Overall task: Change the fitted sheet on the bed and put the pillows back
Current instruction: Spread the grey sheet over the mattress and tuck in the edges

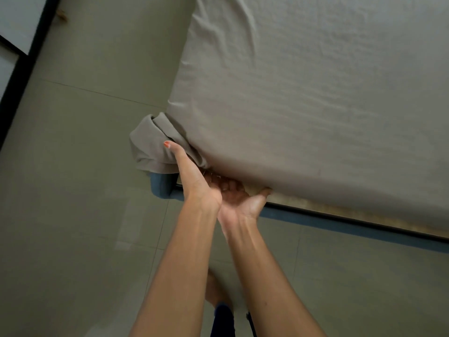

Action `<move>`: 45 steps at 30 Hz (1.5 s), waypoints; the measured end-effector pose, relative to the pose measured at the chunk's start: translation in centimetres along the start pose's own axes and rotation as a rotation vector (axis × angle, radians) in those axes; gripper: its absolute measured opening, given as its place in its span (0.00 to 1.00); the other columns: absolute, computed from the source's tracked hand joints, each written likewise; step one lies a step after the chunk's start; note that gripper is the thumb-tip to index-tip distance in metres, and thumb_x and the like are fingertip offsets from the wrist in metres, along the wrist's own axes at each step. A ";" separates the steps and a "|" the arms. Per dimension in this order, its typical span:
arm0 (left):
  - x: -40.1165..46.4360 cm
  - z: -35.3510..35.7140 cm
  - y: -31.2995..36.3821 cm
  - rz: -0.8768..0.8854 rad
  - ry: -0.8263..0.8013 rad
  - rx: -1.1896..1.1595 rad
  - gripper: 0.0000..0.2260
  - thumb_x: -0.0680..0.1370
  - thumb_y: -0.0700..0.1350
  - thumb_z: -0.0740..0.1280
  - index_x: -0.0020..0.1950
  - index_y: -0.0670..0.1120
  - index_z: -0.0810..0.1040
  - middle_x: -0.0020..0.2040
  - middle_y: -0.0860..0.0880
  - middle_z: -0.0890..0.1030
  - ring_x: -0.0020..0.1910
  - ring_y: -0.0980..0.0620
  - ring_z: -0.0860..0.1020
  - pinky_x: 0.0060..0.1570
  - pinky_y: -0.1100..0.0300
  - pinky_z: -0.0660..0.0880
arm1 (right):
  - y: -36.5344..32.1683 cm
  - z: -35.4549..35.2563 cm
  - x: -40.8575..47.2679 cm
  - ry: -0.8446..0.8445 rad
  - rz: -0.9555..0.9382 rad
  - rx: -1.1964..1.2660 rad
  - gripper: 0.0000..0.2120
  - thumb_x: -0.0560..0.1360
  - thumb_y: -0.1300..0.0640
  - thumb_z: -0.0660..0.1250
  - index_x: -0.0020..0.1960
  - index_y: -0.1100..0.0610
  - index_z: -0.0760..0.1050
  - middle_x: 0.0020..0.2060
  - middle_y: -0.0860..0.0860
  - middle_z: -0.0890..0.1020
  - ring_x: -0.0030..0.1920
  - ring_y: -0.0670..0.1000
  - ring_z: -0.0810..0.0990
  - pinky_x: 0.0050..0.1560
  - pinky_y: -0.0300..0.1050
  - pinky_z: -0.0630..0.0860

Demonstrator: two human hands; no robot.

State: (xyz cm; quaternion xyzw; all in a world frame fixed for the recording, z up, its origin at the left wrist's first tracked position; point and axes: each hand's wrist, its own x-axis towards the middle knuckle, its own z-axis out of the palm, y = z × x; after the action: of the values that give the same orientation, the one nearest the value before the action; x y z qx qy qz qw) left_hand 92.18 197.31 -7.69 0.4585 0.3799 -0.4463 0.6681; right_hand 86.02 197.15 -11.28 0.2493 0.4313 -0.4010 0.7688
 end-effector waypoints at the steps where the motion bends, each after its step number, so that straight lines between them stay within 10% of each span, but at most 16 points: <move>1: 0.4 0.0 0.3 0.007 0.010 0.024 0.35 0.69 0.76 0.58 0.60 0.50 0.78 0.55 0.46 0.82 0.51 0.43 0.80 0.35 0.52 0.81 | 0.4 0.2 0.3 -0.013 -0.011 0.004 0.39 0.69 0.26 0.57 0.54 0.62 0.74 0.46 0.59 0.79 0.53 0.60 0.76 0.69 0.59 0.65; 6: 2.4 0.5 2.0 0.074 -0.051 0.207 0.38 0.62 0.79 0.60 0.60 0.55 0.79 0.56 0.49 0.83 0.56 0.44 0.80 0.56 0.45 0.77 | 1.8 1.5 1.1 -0.038 -0.081 -0.025 0.47 0.65 0.21 0.54 0.62 0.61 0.74 0.56 0.61 0.80 0.62 0.62 0.76 0.67 0.62 0.67; 12: 2.2 -0.2 3.0 0.185 -0.102 0.426 0.24 0.75 0.71 0.54 0.55 0.57 0.77 0.49 0.56 0.82 0.55 0.55 0.79 0.47 0.61 0.78 | 1.0 1.0 0.9 0.062 -0.091 -0.301 0.48 0.69 0.22 0.43 0.62 0.62 0.73 0.55 0.61 0.79 0.55 0.61 0.77 0.66 0.57 0.69; 15: 2.3 -0.4 3.6 0.143 -0.080 0.499 0.29 0.74 0.72 0.52 0.65 0.55 0.74 0.61 0.55 0.79 0.60 0.51 0.76 0.61 0.53 0.74 | -0.5 0.4 -0.5 0.205 -0.069 -0.622 0.33 0.81 0.38 0.44 0.61 0.65 0.71 0.57 0.65 0.77 0.50 0.60 0.77 0.59 0.54 0.72; 18: 1.6 -0.9 3.9 0.194 0.042 0.646 0.28 0.78 0.66 0.55 0.65 0.46 0.76 0.56 0.49 0.80 0.54 0.47 0.78 0.54 0.51 0.73 | -1.7 -0.3 -3.3 0.239 -0.058 -1.166 0.16 0.83 0.58 0.51 0.58 0.65 0.74 0.45 0.60 0.81 0.45 0.56 0.80 0.51 0.47 0.76; 22: -0.9 -4.2 4.4 0.478 0.000 0.908 0.18 0.78 0.53 0.61 0.45 0.39 0.78 0.35 0.45 0.78 0.36 0.47 0.70 0.41 0.50 0.73 | -2.6 -0.1 -7.5 0.004 -0.065 -1.672 0.11 0.82 0.58 0.58 0.48 0.60 0.77 0.37 0.54 0.82 0.37 0.50 0.80 0.41 0.40 0.75; 25: -2.0 -6.5 6.3 0.574 0.036 0.927 0.11 0.72 0.54 0.61 0.36 0.49 0.77 0.37 0.48 0.81 0.44 0.41 0.80 0.49 0.47 0.76 | -2.5 0.9 -9.1 -0.173 -0.123 -1.966 0.11 0.81 0.58 0.58 0.45 0.56 0.77 0.35 0.49 0.82 0.37 0.48 0.79 0.42 0.39 0.73; 32: -4.3 -5.8 8.9 0.028 -0.084 0.950 0.19 0.82 0.53 0.58 0.49 0.39 0.79 0.41 0.42 0.84 0.38 0.46 0.82 0.34 0.60 0.78 | -0.2 7.6 -9.4 -0.855 -0.692 -2.504 0.11 0.81 0.53 0.58 0.51 0.53 0.78 0.46 0.45 0.81 0.48 0.43 0.78 0.52 0.38 0.71; 38: -2.5 -3.3 8.3 0.457 0.037 1.046 0.08 0.78 0.55 0.61 0.48 0.53 0.76 0.45 0.48 0.82 0.49 0.45 0.81 0.52 0.46 0.79 | 1.5 14.0 -3.7 -1.171 -0.936 -2.929 0.23 0.77 0.44 0.48 0.61 0.49 0.75 0.64 0.46 0.76 0.65 0.48 0.72 0.65 0.44 0.63; 45: 0.2 -2.6 9.1 0.204 0.270 1.136 0.38 0.75 0.71 0.52 0.52 0.37 0.81 0.48 0.36 0.83 0.46 0.39 0.82 0.50 0.46 0.80 | 2.0 16.7 1.2 -1.466 -0.874 -3.241 0.22 0.75 0.43 0.50 0.44 0.49 0.82 0.43 0.46 0.82 0.45 0.50 0.82 0.63 0.49 0.69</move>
State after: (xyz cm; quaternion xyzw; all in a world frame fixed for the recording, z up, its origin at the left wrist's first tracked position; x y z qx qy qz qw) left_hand 100.56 201.37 -6.18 0.8313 0.1171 -0.4508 0.3031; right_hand 95.77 185.62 -3.86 0.9760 0.0081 -0.1983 -0.0894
